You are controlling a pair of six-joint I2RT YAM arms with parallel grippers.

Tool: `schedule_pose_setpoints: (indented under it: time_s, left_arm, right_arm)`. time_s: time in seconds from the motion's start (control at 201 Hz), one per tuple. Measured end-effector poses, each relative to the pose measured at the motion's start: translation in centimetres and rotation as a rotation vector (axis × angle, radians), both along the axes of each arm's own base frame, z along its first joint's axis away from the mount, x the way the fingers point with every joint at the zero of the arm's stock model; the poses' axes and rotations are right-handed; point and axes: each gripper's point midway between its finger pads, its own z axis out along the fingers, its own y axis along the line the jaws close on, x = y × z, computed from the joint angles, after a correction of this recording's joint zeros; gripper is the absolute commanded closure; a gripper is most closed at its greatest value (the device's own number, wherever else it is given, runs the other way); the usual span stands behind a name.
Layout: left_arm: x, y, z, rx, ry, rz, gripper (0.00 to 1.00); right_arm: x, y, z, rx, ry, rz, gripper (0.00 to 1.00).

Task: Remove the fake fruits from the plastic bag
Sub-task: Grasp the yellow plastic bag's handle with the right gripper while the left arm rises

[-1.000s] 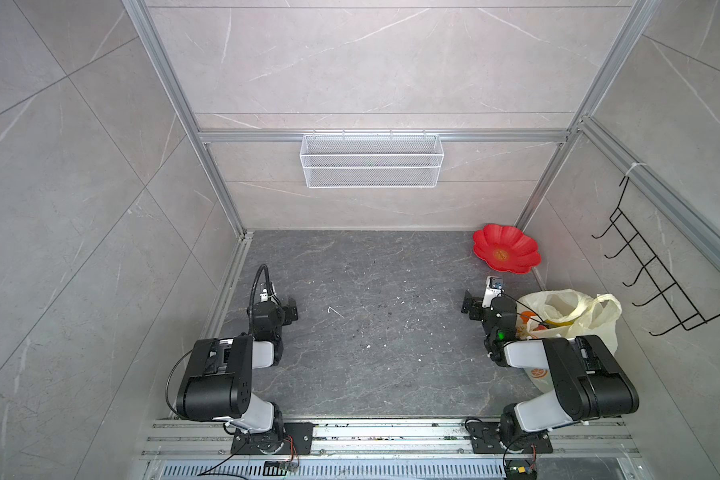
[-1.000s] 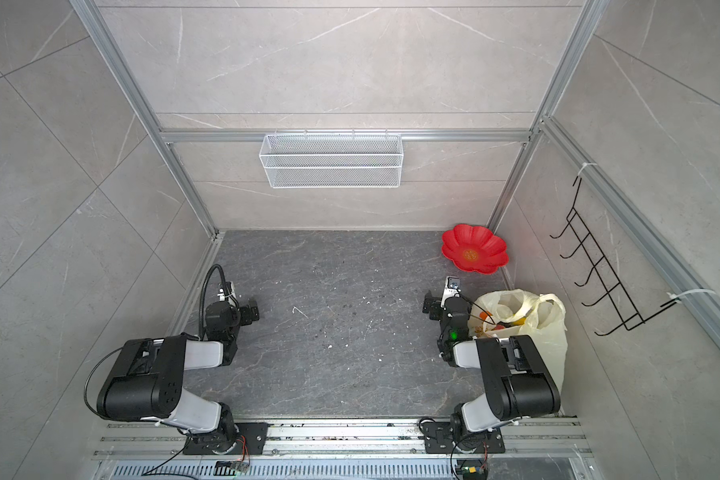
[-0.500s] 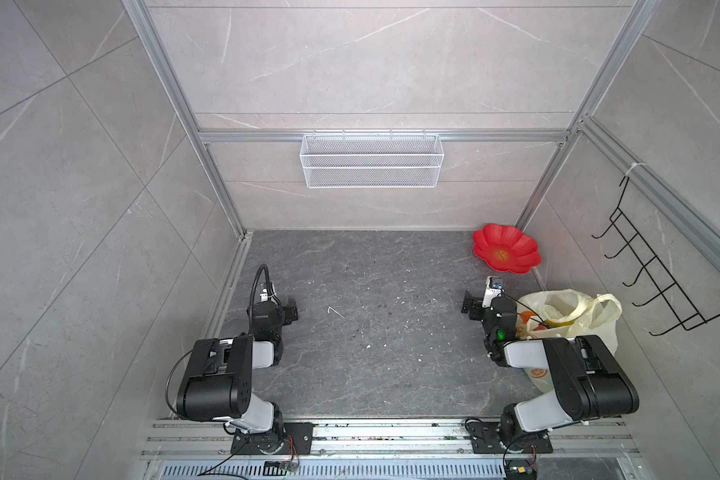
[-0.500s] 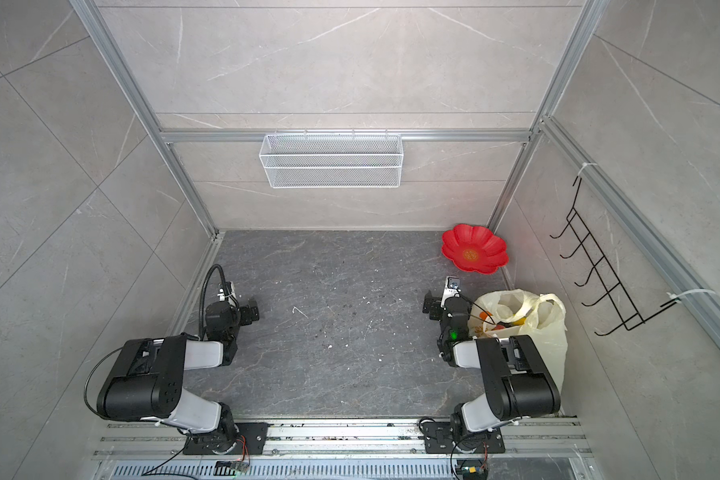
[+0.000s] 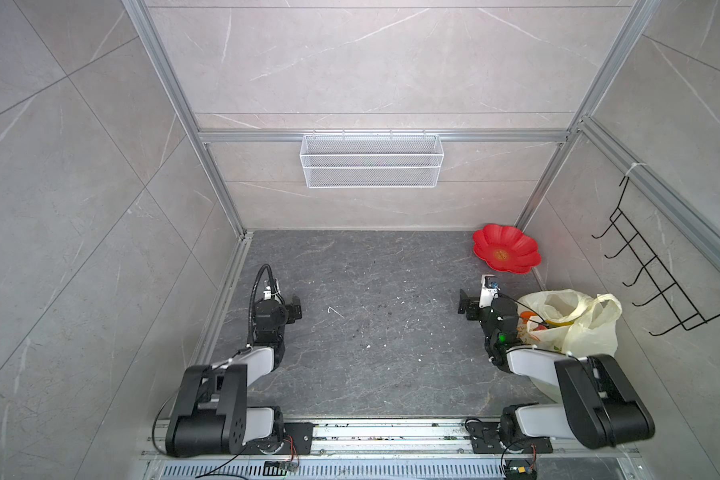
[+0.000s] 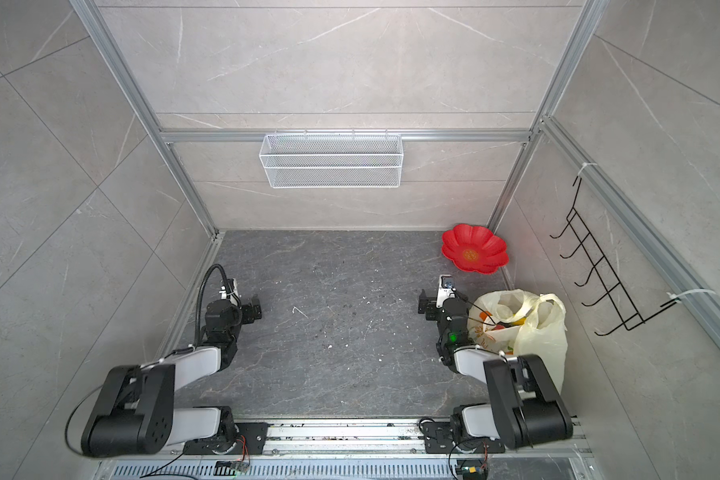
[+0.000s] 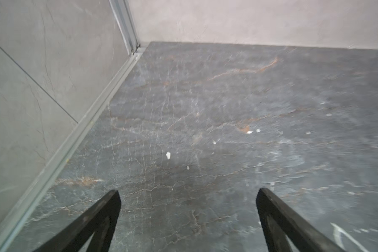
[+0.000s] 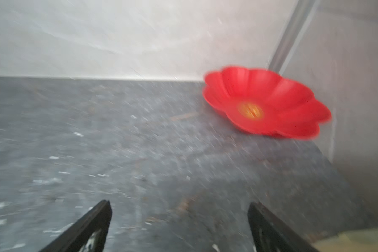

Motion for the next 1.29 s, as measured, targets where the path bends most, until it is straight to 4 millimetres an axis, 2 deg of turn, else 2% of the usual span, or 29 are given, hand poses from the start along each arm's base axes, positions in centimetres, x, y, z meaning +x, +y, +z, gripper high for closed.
schedule_pose_setpoints:
  time_s: [0.065, 0.144, 0.224, 0.354, 0.443, 0.528, 0.632, 0.737, 0.881, 1.091, 1.195, 1.295]
  left_arm:
    - [-0.3, -0.4, 2.5, -0.032, -0.048, 0.007, 0.00]
    - [-1.1, -0.3, 5.5, -0.123, -0.108, 0.054, 0.00]
    - [-2.0, 0.0, 7.9, -0.237, -0.137, 0.111, 0.00]
    - [-2.8, -0.5, 11.5, -0.392, -0.152, 0.132, 0.00]
    - [-3.4, -1.3, 12.7, -0.476, -0.129, 0.111, 0.00]
    - [-4.2, -1.9, 12.5, -0.573, -0.099, 0.118, 0.00]
    - [-5.2, -3.2, 11.5, -0.660, -0.062, 0.077, 0.00]
    - [-5.9, -4.5, 10.8, -0.692, -0.004, 0.022, 0.00]
    - [-6.4, -5.7, 9.9, -0.717, 0.066, -0.029, 0.00]
    - [-6.9, -6.3, 9.1, -0.726, 0.114, -0.045, 0.00]
    - [-7.0, -6.4, 9.0, -0.726, 0.119, -0.046, 0.00]
    - [-7.0, -6.5, 9.0, -0.727, 0.121, -0.049, 0.00]
  right_arm:
    - [-0.6, 2.2, 2.7, -0.006, -0.037, 0.064, 0.00]
    - [-1.6, 4.9, 7.5, 0.012, -0.103, 0.143, 0.00]
    - [-3.0, 6.0, 12.8, 0.071, -0.167, 0.178, 0.00]
    - [-6.1, 4.8, 21.4, 0.226, -0.267, 0.160, 0.00]
    - [-8.3, 3.3, 25.3, 0.329, -0.269, 0.113, 0.00]
    - [-10.2, 1.7, 27.7, 0.418, -0.238, 0.042, 0.00]
    - [-12.2, 0.1, 29.0, 0.470, -0.182, -0.027, 0.00]
    - [-14.1, -1.9, 29.0, 0.481, -0.114, -0.124, 0.00]
    - [-17.3, -5.6, 28.9, 0.474, -0.029, -0.320, 0.00]
    - [-21.0, -9.7, 25.6, 0.388, 0.117, -0.575, 0.00]
    - [-21.6, -10.6, 24.2, 0.318, 0.182, -0.657, 0.00]
    - [-21.4, -11.1, 23.6, 0.268, 0.209, -0.704, 0.00]
